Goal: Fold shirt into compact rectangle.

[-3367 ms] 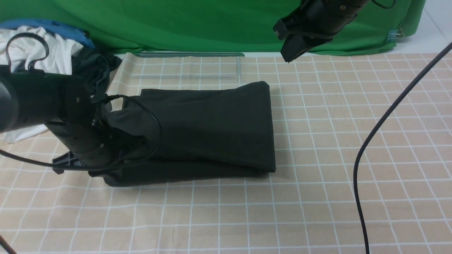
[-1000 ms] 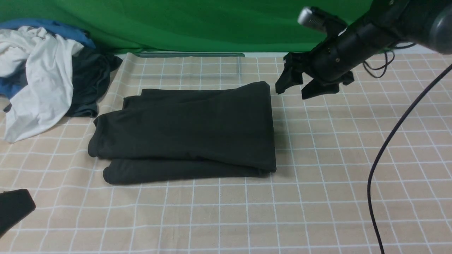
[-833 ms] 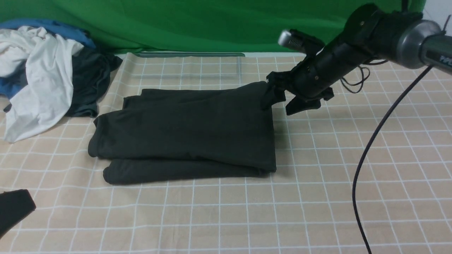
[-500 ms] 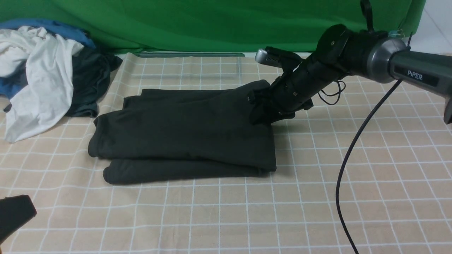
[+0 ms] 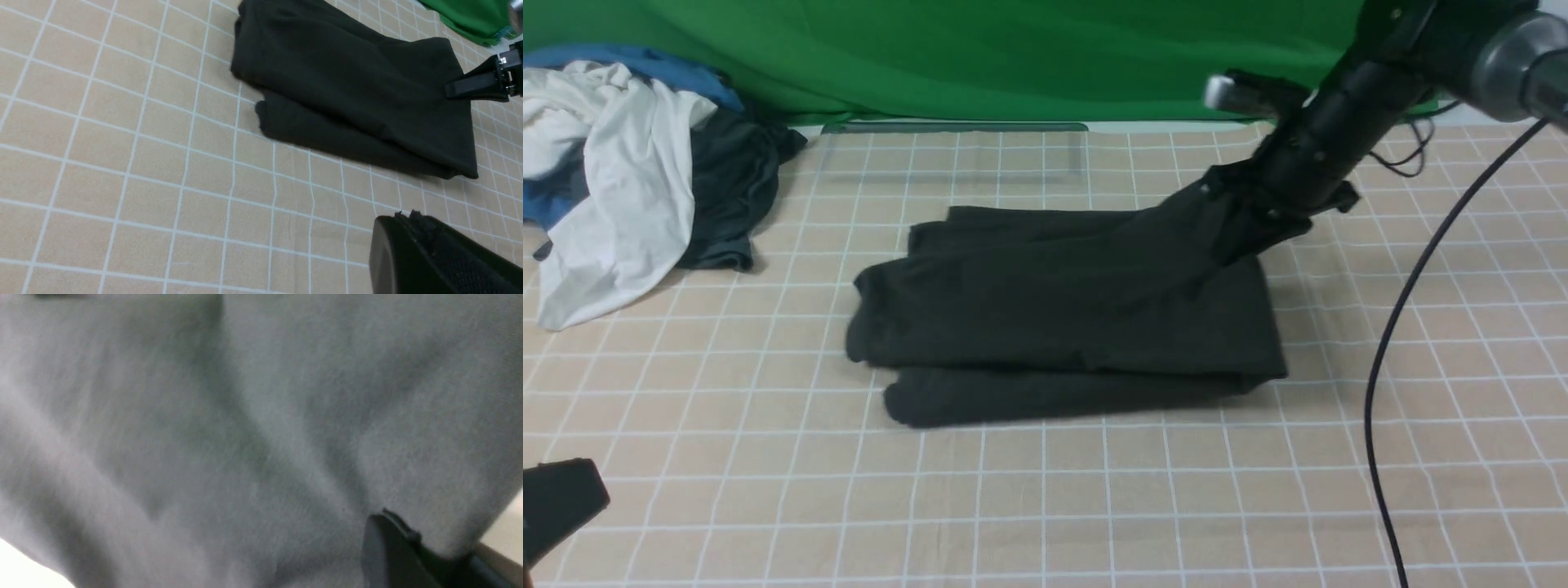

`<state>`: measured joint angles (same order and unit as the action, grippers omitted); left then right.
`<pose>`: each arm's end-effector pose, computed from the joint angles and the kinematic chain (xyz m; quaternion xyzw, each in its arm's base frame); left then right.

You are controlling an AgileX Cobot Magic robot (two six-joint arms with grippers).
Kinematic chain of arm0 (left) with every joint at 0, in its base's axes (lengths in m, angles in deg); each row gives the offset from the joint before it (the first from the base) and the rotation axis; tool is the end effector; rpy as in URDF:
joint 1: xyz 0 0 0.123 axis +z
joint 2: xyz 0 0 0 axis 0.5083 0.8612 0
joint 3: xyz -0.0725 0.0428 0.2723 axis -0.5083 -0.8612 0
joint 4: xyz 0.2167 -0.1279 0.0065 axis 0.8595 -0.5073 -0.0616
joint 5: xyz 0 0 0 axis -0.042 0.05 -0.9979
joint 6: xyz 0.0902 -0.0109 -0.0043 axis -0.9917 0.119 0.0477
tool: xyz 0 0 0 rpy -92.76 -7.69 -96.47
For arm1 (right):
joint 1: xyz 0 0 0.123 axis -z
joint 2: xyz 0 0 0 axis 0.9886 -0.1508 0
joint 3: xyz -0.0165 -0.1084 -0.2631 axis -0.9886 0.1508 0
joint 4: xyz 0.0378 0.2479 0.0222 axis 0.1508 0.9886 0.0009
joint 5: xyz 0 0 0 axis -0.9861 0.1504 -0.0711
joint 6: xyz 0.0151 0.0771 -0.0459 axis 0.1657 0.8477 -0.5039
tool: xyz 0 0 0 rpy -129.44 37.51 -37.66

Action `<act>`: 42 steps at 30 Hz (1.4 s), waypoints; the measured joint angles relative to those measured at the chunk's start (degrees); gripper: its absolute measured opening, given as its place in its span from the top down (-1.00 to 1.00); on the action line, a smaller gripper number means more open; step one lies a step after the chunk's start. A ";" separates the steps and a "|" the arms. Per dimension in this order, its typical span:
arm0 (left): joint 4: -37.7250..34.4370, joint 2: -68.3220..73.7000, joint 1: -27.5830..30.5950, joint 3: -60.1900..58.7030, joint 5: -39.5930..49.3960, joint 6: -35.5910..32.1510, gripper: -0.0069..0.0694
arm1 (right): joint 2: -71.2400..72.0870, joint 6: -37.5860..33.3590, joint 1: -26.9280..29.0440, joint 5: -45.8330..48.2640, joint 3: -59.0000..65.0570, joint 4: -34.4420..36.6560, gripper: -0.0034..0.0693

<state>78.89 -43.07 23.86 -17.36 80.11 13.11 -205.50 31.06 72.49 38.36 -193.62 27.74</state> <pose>0.0493 -0.0189 0.3292 -0.1362 0.8701 -0.2034 0.4277 0.4676 0.1071 0.2006 -0.0969 0.9724 0.1962 0.0813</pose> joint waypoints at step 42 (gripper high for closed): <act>1.56 0.00 0.00 -0.02 -13.58 -1.26 0.78 | 122.27 -5.79 0.26 -85.44 91.62 -10.33 0.80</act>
<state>80.45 -43.07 23.86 -17.38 66.53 11.85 -83.24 25.26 72.75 -47.08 -102.00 17.41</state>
